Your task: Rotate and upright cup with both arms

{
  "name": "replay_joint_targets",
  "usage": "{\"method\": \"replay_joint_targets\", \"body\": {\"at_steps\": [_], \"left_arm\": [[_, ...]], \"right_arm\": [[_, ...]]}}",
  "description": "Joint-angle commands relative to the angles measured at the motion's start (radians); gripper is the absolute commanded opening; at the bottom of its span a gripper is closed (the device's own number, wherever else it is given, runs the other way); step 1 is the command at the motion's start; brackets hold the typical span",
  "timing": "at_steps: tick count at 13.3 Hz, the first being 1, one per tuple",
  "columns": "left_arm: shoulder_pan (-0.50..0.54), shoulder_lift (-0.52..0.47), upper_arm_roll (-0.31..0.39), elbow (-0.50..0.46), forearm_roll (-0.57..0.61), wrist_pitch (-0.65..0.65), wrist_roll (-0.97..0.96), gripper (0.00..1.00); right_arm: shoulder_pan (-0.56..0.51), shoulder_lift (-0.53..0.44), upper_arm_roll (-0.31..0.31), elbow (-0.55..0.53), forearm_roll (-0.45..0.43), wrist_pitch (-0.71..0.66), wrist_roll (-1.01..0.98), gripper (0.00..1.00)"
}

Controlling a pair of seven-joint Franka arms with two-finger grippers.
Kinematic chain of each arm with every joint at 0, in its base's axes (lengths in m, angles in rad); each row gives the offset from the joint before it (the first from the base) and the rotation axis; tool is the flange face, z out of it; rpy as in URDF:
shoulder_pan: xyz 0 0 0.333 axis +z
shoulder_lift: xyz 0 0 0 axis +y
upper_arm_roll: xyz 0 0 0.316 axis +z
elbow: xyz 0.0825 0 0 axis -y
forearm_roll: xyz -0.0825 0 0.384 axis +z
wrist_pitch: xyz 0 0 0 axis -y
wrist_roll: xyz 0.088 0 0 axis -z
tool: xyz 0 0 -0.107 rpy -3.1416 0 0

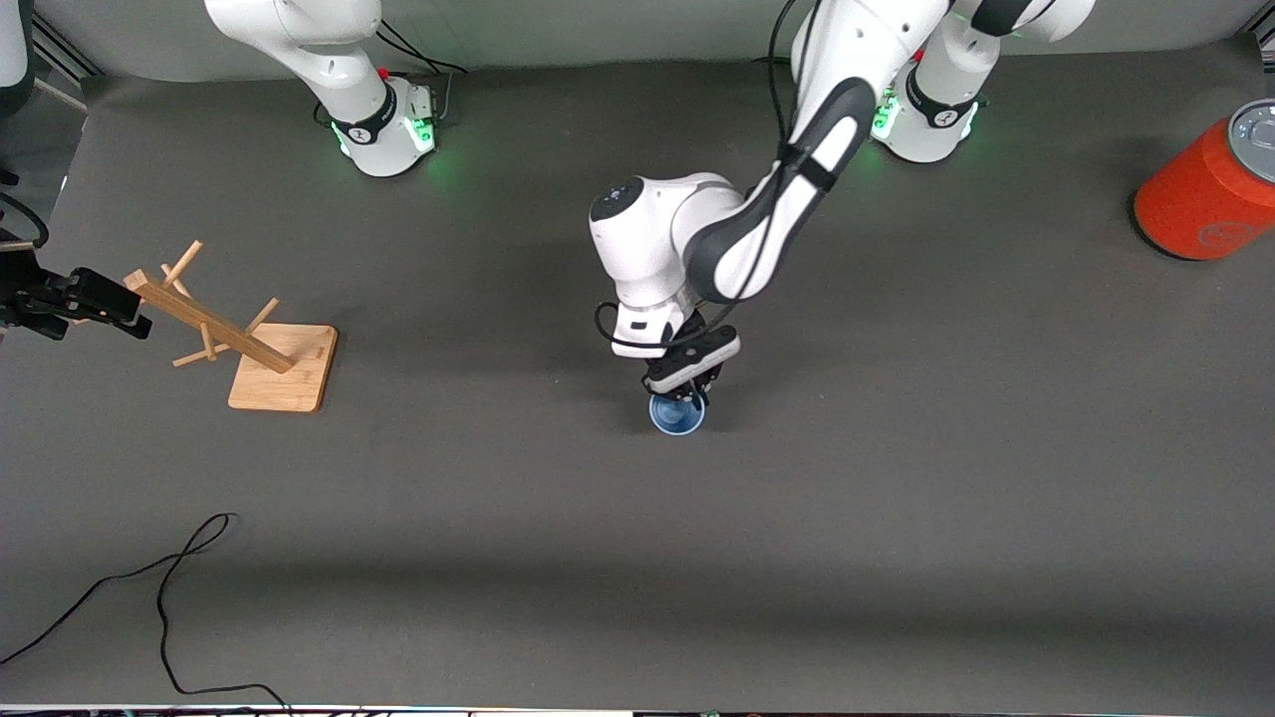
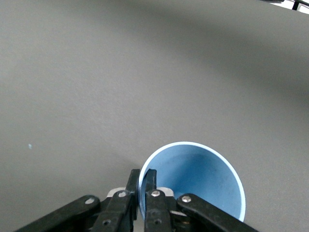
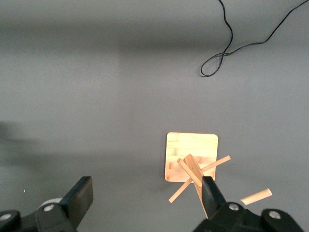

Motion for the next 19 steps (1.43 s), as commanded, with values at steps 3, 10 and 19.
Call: {"method": "replay_joint_targets", "body": {"at_steps": [3,10,19], "left_arm": [[-0.056,0.050,0.013,0.005,0.110,0.000,-0.148,0.00],[-0.032,0.008,0.008,0.031,0.070,-0.020,-0.097,1.00],[0.302,-0.249,0.008,0.113,-0.488,-0.242,0.815,1.00]], "right_arm": [[0.003,-0.016,-0.002,-0.011,0.008,-0.007,-0.011,1.00],[0.003,-0.016,-0.002,-0.011,0.008,-0.007,-0.011,1.00],[0.003,-0.016,-0.002,-0.011,0.008,-0.007,-0.010,1.00]]}}
